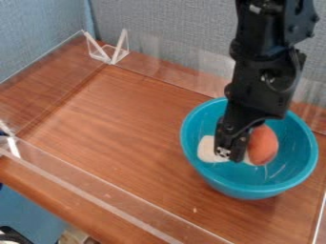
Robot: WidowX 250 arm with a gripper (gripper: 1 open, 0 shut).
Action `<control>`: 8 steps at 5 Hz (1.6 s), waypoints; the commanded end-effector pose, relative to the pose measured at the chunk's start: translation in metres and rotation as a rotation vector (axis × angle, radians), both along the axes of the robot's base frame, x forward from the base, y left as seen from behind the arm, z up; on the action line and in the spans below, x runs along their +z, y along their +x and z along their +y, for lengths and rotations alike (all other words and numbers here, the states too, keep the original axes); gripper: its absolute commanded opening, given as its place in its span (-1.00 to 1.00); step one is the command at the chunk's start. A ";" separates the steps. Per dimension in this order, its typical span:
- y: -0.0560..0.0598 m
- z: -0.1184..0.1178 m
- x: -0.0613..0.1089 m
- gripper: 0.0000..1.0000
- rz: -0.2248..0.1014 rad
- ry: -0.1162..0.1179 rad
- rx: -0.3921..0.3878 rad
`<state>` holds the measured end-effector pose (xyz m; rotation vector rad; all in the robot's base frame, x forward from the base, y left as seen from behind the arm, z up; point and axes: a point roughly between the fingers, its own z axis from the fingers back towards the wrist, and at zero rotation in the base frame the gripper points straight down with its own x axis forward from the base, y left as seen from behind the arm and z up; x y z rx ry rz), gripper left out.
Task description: Put the mushroom in the blue bowl
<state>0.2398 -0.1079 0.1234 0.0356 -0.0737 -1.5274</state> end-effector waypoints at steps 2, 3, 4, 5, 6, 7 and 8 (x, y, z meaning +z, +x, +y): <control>0.003 0.007 0.002 -1.00 -0.021 0.004 0.009; 0.002 0.008 0.000 -1.00 -0.021 0.009 0.006; 0.003 0.011 0.002 -1.00 -0.027 0.014 0.002; 0.004 0.014 0.003 -1.00 -0.035 0.017 -0.001; 0.004 0.015 0.003 -1.00 -0.040 0.021 -0.006; 0.004 0.015 0.001 -1.00 -0.043 0.024 -0.009; 0.005 0.017 0.000 -1.00 -0.045 0.027 -0.010</control>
